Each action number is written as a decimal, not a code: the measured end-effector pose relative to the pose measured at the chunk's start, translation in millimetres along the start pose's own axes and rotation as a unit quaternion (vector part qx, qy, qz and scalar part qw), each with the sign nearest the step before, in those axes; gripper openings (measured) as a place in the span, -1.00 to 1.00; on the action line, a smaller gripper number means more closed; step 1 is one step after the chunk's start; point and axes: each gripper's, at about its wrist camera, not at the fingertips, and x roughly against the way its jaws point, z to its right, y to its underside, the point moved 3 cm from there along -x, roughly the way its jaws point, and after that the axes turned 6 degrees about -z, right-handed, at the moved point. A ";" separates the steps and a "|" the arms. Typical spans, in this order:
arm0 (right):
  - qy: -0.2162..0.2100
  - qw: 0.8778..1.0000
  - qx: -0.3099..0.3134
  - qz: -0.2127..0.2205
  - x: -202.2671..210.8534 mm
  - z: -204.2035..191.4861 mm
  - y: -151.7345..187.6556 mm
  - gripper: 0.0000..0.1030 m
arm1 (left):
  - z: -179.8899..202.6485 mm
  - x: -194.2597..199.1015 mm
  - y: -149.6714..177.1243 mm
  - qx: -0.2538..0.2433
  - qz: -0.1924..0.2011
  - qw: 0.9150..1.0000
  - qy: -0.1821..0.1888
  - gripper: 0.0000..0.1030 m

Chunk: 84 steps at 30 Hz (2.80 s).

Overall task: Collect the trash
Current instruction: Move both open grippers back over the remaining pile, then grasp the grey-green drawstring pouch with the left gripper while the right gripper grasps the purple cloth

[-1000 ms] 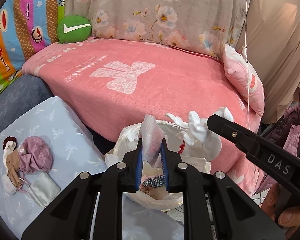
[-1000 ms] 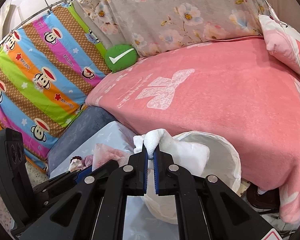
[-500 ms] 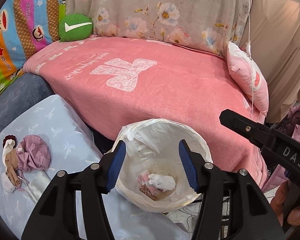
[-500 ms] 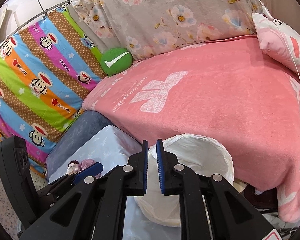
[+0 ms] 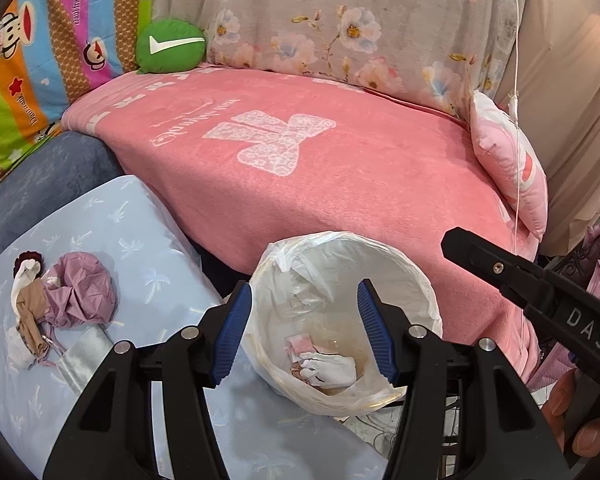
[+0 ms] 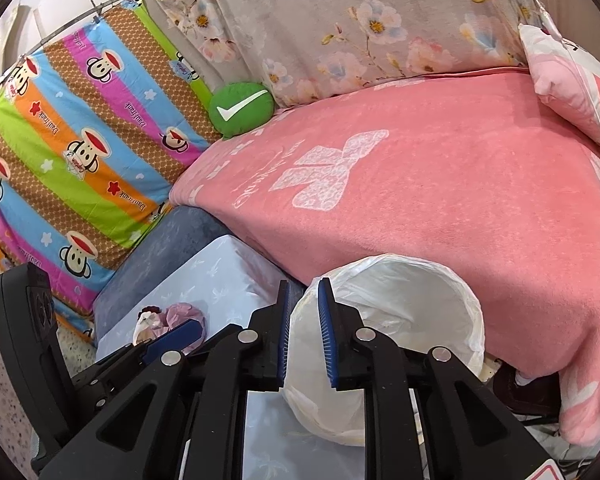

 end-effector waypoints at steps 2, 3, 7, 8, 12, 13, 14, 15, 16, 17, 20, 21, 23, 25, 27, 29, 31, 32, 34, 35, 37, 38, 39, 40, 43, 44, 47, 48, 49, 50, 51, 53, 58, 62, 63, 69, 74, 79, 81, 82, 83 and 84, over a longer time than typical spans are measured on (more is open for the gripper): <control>-0.002 1.000 0.004 -0.002 -2.1 -4.3 1.2 -0.68 | -5.5 1.1 1.3 0.006 0.000 1.000 -0.002 0.03; -0.003 1.000 0.006 -0.004 -3.5 -7.2 2.0 -0.67 | -8.2 1.5 2.0 0.009 0.000 1.000 -0.003 0.03; -0.007 1.000 0.015 -0.011 -9.7 -17.2 4.6 -0.67 | -20.1 3.5 5.3 0.022 0.000 1.000 -0.007 0.03; -0.008 1.000 0.018 -0.012 -11.1 -19.9 5.5 -0.67 | -22.7 3.9 6.4 0.024 -0.001 1.000 -0.008 0.03; -0.012 0.999 0.029 -0.019 -17.1 -32.7 8.6 -0.67 | -35.8 5.2 10.2 0.037 -0.002 0.999 -0.014 0.03; -0.013 0.999 0.031 -0.021 -18.7 -35.5 8.6 -0.67 | -40.0 5.5 11.3 0.042 -0.003 0.999 -0.015 0.04; -0.015 0.999 0.033 -0.023 -20.4 -38.7 8.9 -0.67 | -44.0 6.0 12.3 0.046 -0.003 0.999 -0.017 0.04; -0.015 0.999 0.036 -0.025 -22.1 -41.8 9.6 -0.67 | -47.6 6.3 13.3 0.050 -0.003 0.999 -0.018 0.04; -0.017 0.999 0.039 -0.027 -24.0 -45.3 10.6 -0.66 | -52.2 6.7 14.5 0.054 -0.004 0.998 -0.021 0.04; -0.017 0.999 0.041 -0.028 -25.6 -48.3 11.4 -0.63 | -56.1 7.0 15.4 0.058 -0.005 0.998 -0.023 0.05; -0.021 0.998 0.050 -0.036 -32.1 -58.5 14.6 -0.59 | -70.4 8.7 19.7 0.074 -0.007 0.997 -0.028 0.12; -0.023 0.998 0.053 -0.038 -34.5 -62.4 16.0 -0.59 | -75.3 9.5 21.3 0.079 -0.006 0.996 -0.031 0.17; -0.026 0.997 0.060 -0.044 -39.5 -70.4 19.5 -0.59 | -83.7 11.4 24.7 0.088 -0.005 0.995 -0.036 0.20; -0.028 0.996 0.066 -0.050 -44.6 -79.1 24.3 -0.56 | -93.6 13.1 29.0 0.097 -0.006 0.994 -0.042 0.24; -0.030 0.995 0.071 -0.056 -50.1 -87.7 28.6 -0.49 | -104.2 13.9 32.7 0.107 -0.007 0.993 -0.046 0.27; -0.033 0.995 0.077 -0.062 -55.6 -96.1 33.0 -0.47 | -115.5 14.5 37.7 0.116 -0.009 0.992 -0.054 0.31; -0.035 0.994 0.082 -0.068 -61.2 -103.8 37.3 -0.46 | -127.0 14.7 43.8 0.128 -0.012 0.990 -0.060 0.33; -0.037 0.993 0.085 -0.072 -64.7 -108.3 39.7 -0.45 | -133.9 14.5 47.7 0.135 -0.015 0.989 -0.063 0.33; -0.038 0.992 0.090 -0.078 -71.1 -115.7 44.5 -0.43 | -145.5 14.0 53.9 0.148 -0.020 0.986 -0.068 0.33; -0.040 0.992 0.092 -0.082 -74.7 -119.8 47.4 -0.41 | -150.4 14.2 56.9 0.153 -0.022 0.986 -0.071 0.33; -0.041 0.990 0.097 -0.089 -80.9 -126.2 52.3 -0.39 | -162.0 14.5 63.0 0.164 -0.026 0.983 -0.076 0.33; -0.042 0.990 0.099 -0.093 -84.4 -129.7 54.9 -0.39 | -167.4 14.4 66.1 0.169 -0.028 0.982 -0.078 0.33; -0.044 0.989 0.102 -0.098 -88.2 -133.0 57.9 -0.39 | -172.2 14.2 68.9 0.173 -0.030 0.981 -0.080 0.33; -0.045 0.988 0.104 -0.101 -91.4 -136.5 60.7 -0.39 | -177.4 13.7 72.1 0.178 -0.032 0.980 -0.083 0.33; -0.049 0.986 0.110 -0.113 -101.7 -144.0 67.4 -0.39 | -192.9 10.4 81.6 0.191 -0.041 0.977 -0.090 0.33; -0.049 0.985 0.112 -0.118 -105.2 -147.2 70.6 -0.39 | -198.3 8.5 85.3 0.197 -0.045 0.975 -0.092 0.33; -0.051 0.983 0.117 -0.130 -114.3 -154.0 79.2 -0.39 | -213.9 -1.0 96.7 0.217 -0.060 0.970 -0.097 0.33; -0.051 0.982 0.120 -0.134 -117.8 -156.8 82.4 -0.39 | -218.7 -3.7 101.1 0.224 -0.064 0.968 -0.095 0.33; -0.050 0.982 0.122 -0.139 -121.4 -158.9 85.6 -0.39 | -223.7 -6.6 105.1 0.233 -0.067 0.966 -0.093 0.33; -0.050 0.981 0.123 -0.143 -125.3 -160.9 88.8 -0.39 | -228.3 -9.4 109.0 0.241 -0.071 0.964 -0.091 0.33; -0.050 0.980 0.124 -0.148 -128.7 -162.1 91.3 -0.39 | -231.4 -11.3 112.3 0.245 -0.074 0.963 -0.089 0.32; -0.049 0.979 0.127 -0.155 -135.3 -165.1 96.6 -0.39 | -237.4 -15.8 117.6 0.253 -0.080 0.960 -0.087 0.31; -0.048 0.975 0.136 -0.170 -150.8 -175.0 104.3 -0.39 | -244.2 -26.1 120.7 0.264 -0.089 0.958 -0.063 -0.05; -0.045 0.973 0.143 -0.178 -163.1 -183.9 106.6 -0.39 | -244.3 -35.9 119.5 0.258 -0.104 0.959 -0.052 -0.73; -0.044 0.972 0.146 -0.179 -166.1 -186.5 106.6 -0.39 | -244.7 -34.9 119.0 0.257 -0.104 0.959 -0.055 -0.86; -0.044 0.969 0.160 -0.180 -187.5 -205.1 101.7 -0.38 | -261.2 -8.9 109.4 0.265 -0.074 0.959 -0.060 -0.91; -0.051 0.969 0.163 -0.181 -213.9 -224.4 94.6 -0.21 | -282.4 20.7 94.4 0.267 -0.036 0.960 -0.078 -0.91; -0.048 0.971 0.153 -0.176 -242.2 -239.9 84.2 0.17 | -298.4 36.6 75.9 0.261 -0.008 0.960 -0.103 -0.91; -0.043 0.972 0.148 -0.176 -253.9 -244.1 79.2 0.26 | -301.3 38.9 69.9 0.261 0.001 0.959 -0.108 -0.91; -0.042 0.972 0.146 -0.177 -259.4 -246.1 77.6 0.27 | -304.4 41.5 67.5 0.261 0.007 0.959 -0.111 -0.91; -0.042 0.972 0.144 -0.180 -265.9 -248.4 76.4 0.29 | -306.3 42.9 64.8 0.261 0.011 0.959 -0.114 -0.91; -0.043 0.971 0.143 -0.184 -272.2 -250.4 76.0 0.30 | -308.4 43.4 62.2 0.260 0.013 0.959 -0.116 -0.91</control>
